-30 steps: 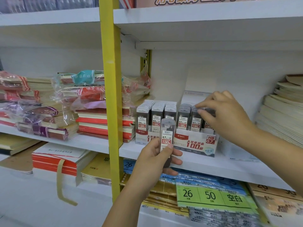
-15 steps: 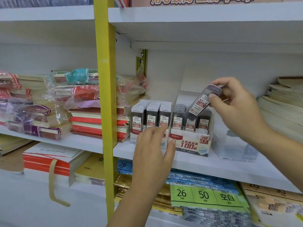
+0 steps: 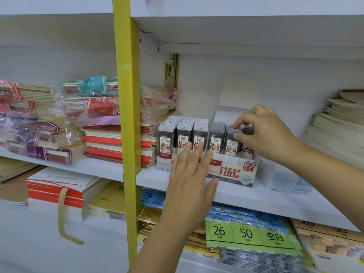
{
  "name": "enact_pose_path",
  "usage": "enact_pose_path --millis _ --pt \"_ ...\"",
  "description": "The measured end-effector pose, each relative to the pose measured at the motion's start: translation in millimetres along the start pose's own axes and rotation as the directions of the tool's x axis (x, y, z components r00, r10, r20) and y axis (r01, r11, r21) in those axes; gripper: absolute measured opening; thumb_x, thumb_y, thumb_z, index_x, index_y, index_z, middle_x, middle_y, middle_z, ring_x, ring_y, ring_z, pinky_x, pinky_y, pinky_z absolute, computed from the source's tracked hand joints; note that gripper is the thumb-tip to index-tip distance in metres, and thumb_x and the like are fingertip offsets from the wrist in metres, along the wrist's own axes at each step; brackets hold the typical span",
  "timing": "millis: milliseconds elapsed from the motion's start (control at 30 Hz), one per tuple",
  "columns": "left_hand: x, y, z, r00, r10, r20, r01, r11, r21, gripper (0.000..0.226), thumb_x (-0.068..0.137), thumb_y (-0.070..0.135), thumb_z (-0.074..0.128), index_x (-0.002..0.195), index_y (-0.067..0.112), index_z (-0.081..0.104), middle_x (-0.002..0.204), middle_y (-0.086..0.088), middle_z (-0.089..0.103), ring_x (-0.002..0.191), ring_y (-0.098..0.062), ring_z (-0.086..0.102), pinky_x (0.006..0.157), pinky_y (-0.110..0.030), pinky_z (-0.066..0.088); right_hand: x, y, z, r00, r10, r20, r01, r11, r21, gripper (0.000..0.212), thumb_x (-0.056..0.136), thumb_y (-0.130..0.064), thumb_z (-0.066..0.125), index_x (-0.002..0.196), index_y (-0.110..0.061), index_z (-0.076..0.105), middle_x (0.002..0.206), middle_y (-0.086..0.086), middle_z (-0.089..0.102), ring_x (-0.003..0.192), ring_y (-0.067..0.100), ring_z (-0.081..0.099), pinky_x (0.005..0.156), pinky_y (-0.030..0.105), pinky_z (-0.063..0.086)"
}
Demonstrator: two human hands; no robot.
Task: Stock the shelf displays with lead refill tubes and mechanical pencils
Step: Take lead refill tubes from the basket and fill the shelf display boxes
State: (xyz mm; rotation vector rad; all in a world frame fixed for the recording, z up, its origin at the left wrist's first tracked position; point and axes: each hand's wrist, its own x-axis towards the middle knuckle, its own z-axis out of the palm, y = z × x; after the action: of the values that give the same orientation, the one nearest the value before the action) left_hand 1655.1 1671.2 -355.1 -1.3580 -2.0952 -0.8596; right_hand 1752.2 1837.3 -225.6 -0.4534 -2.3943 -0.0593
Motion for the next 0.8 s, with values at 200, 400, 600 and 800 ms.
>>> enact_pose_path --millis 200,400,600,800 --pt "-9 4 -4 0.998 0.0 -0.06 -0.01 0.987 -0.159 0.056 0.1 0.042 0.04 0.154 0.03 0.031 0.165 0.014 0.015 0.151 -0.001 -0.006 0.122 -0.027 -0.001 -19 -4 -7 0.998 -0.021 -0.065 0.015 0.996 -0.093 0.036 0.092 -0.027 0.06 0.128 -0.026 0.061 0.104 -0.006 0.047 0.106 0.014 0.037 0.085 0.027 0.033" --pt "-67 13 -6 0.994 -0.035 -0.106 0.0 0.949 -0.314 0.034 0.094 0.029 0.051 0.125 0.021 0.063 0.125 0.01 0.059 0.12 -0.004 0.046 0.102 -0.003 0.024 -127 -28 -6 0.966 0.014 -0.257 0.128 0.842 0.524 0.021 0.094 -0.018 0.057 0.11 -0.029 0.064 0.089 -0.014 0.061 0.079 0.009 0.057 0.067 0.011 0.043" --pt "-214 -23 50 0.781 -0.035 0.624 0.196 0.962 -0.191 0.036 0.1 0.032 0.054 0.135 0.025 0.054 0.133 0.006 0.052 0.122 -0.011 0.05 0.1 -0.027 0.042 -279 -11 98 0.915 0.282 0.289 -0.403 0.675 0.618 0.031 0.096 -0.018 0.056 0.099 -0.049 0.057 0.082 -0.016 0.058 0.066 0.008 0.054 0.055 0.023 0.041" --pt "-339 -37 118 0.456 -0.306 0.836 0.536 0.844 0.017 0.038 0.097 0.023 0.06 0.134 0.017 0.056 0.132 -0.006 0.057 0.119 -0.025 0.057 0.093 -0.03 0.043 -443 11 220 0.518 0.46 0.721 -0.783 0.594 0.184 0.02 0.096 -0.021 0.053 0.112 -0.028 0.062 0.109 -0.006 0.062 0.089 0.01 0.06 0.083 0.036 0.052"
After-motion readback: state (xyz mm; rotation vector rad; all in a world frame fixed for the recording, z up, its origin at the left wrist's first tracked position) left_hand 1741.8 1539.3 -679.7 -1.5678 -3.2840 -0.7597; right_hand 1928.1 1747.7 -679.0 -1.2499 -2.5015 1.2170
